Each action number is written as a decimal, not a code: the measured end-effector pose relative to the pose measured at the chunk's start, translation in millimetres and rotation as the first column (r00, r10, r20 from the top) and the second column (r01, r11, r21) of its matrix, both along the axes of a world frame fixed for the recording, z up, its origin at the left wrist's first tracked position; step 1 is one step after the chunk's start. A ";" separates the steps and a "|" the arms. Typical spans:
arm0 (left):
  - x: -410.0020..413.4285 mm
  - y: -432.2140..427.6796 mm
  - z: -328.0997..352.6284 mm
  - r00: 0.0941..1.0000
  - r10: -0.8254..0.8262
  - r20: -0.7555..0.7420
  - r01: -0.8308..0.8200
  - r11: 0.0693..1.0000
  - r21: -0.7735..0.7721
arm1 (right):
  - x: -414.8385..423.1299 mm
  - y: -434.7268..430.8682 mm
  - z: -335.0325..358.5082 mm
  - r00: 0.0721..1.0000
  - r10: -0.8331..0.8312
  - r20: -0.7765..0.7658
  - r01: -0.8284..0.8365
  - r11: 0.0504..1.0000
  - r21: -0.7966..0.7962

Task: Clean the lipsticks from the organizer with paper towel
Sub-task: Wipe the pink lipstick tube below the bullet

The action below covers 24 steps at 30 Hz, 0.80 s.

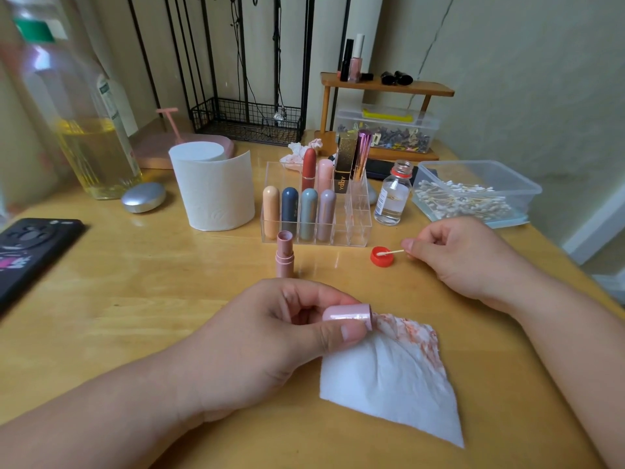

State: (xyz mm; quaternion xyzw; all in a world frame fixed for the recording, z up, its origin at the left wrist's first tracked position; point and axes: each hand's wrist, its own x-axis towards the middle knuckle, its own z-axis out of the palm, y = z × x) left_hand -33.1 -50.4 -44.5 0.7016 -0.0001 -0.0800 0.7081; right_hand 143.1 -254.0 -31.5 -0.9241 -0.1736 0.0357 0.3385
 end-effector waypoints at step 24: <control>4.0 14.6 -10.0 0.996 0.085 0.018 -0.071 0.915 -0.398 | -61.7 -12.3 53.1 0.840 0.536 0.079 -0.503 0.715 0.485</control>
